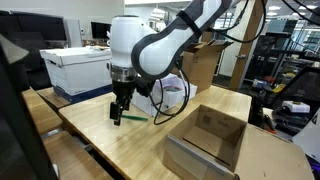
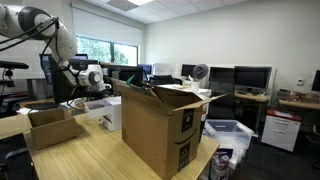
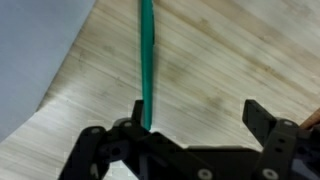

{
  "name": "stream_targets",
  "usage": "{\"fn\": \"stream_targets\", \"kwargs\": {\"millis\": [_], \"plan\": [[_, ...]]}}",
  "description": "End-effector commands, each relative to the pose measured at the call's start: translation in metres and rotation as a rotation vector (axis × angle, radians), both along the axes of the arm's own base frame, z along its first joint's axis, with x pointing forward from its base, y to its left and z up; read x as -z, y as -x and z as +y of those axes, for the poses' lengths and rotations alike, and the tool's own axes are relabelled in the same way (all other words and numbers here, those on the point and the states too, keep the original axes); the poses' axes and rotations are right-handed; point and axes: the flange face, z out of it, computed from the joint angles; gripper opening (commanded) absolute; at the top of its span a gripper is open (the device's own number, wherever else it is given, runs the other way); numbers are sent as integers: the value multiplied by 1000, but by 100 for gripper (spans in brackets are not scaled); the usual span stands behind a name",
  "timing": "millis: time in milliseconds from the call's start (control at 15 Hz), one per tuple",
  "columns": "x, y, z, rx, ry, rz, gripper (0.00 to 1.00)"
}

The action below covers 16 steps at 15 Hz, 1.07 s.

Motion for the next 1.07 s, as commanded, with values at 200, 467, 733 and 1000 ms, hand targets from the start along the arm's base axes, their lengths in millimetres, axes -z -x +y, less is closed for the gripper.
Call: {"fn": "stream_targets", "kwargs": {"millis": [200, 467, 733, 1000], "plan": [[2, 2, 5, 5, 16, 23, 100], [2, 3, 6, 3, 8, 16, 100], [0, 4, 5, 6, 2, -2, 100], [-2, 4, 5, 19, 5, -15, 100]]}}
